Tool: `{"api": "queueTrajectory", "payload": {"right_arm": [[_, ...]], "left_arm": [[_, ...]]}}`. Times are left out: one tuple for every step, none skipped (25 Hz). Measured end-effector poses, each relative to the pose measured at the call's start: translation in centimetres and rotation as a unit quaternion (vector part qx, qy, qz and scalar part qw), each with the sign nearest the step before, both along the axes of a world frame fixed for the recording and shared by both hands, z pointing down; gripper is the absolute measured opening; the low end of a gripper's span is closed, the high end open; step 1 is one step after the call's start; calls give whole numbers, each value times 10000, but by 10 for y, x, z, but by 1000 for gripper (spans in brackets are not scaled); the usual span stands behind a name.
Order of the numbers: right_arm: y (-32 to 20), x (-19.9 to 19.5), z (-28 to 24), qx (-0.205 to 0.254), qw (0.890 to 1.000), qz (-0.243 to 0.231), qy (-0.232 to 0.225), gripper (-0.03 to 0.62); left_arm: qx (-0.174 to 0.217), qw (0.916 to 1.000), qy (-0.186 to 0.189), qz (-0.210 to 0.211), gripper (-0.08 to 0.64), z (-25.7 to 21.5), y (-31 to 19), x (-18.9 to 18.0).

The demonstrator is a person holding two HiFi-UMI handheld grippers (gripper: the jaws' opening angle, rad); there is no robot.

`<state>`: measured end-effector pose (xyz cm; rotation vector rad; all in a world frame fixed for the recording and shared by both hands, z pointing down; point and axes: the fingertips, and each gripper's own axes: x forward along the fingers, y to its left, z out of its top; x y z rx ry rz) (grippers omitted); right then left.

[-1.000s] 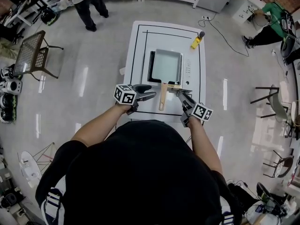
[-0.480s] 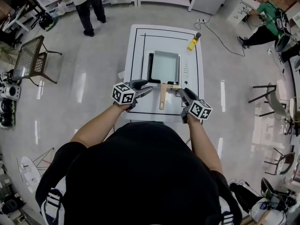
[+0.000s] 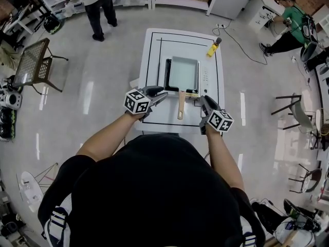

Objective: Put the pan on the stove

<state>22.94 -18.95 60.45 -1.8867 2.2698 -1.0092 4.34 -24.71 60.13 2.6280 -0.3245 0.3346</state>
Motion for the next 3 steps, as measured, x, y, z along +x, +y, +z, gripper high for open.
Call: {"api": "queueTrajectory", "payload": {"right_arm": [[1, -1, -1, 2, 10000, 18, 18, 103], [1, -1, -1, 5, 10000, 34, 34, 100], [1, -2, -2, 8, 10000, 51, 48, 98]], "left_arm": [[15, 10000, -14, -27, 145, 0, -1, -2], [32, 10000, -29, -60, 137, 0, -1, -4], [49, 9999, -43, -97, 131, 0, -2, -6]]}}
